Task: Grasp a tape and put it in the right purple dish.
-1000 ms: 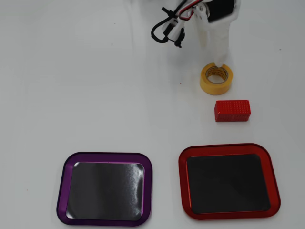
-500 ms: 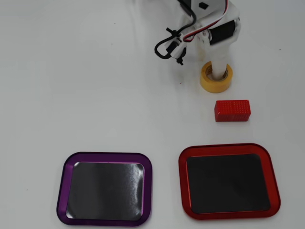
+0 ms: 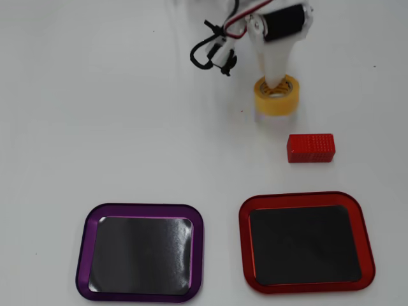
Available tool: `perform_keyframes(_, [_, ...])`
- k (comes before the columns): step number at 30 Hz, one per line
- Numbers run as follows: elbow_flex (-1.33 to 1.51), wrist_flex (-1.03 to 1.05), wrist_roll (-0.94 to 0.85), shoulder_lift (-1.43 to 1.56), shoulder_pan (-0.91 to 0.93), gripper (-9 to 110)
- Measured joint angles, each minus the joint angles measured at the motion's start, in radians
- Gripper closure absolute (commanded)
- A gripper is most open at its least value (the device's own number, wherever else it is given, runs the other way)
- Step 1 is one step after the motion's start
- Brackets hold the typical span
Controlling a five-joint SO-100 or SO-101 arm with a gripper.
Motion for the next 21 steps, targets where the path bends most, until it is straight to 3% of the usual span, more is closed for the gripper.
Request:
perform_keyframes(4, [0.084,0.000,-0.040,0.279,0.057,102])
perform_keyframes(11, [0.383,-0.089,-0.310,0.630,0.215,102])
perform_keyframes(16, [0.669,-0.443,-0.451,0.721,0.387,102])
perform_keyframes(21, [0.854,-0.916,-0.466,0.640,0.420,102])
